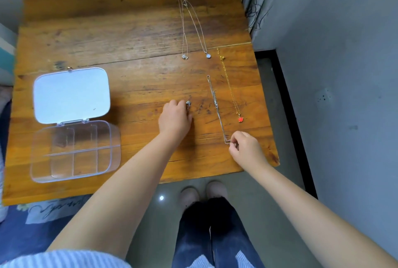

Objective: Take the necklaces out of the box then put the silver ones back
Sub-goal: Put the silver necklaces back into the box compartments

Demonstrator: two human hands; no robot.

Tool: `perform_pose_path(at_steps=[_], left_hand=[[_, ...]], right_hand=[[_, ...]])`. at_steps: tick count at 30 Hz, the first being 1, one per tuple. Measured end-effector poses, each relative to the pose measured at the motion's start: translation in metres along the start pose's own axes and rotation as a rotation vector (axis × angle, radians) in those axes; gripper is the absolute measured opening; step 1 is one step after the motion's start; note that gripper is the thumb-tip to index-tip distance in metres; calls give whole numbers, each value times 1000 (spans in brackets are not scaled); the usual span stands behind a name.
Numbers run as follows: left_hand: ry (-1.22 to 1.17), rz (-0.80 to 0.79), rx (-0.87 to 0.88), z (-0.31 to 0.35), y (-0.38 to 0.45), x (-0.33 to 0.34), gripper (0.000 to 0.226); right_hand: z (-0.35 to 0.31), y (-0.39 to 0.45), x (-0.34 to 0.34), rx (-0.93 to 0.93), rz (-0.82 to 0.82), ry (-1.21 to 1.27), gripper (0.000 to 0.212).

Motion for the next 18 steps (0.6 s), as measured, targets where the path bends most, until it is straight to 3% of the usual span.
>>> perform_pose_path(at_steps=[6, 12, 18], left_hand=[[-1, 107, 3, 11, 21, 7, 14], [212, -26, 133, 20, 8, 3, 22], [308, -39, 153, 15, 9, 7, 26]], right_hand=[[7, 4, -4, 3, -53, 147, 7], [11, 2, -8, 3, -88, 183, 7], [9, 0, -16, -26, -168, 141, 8]])
Point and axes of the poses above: each hand's wrist, its own y-axis towards the middle knuckle, its own x-axis out of the palm, z = x × y, the point moved 2 cm from there along y, towards the middle knuckle
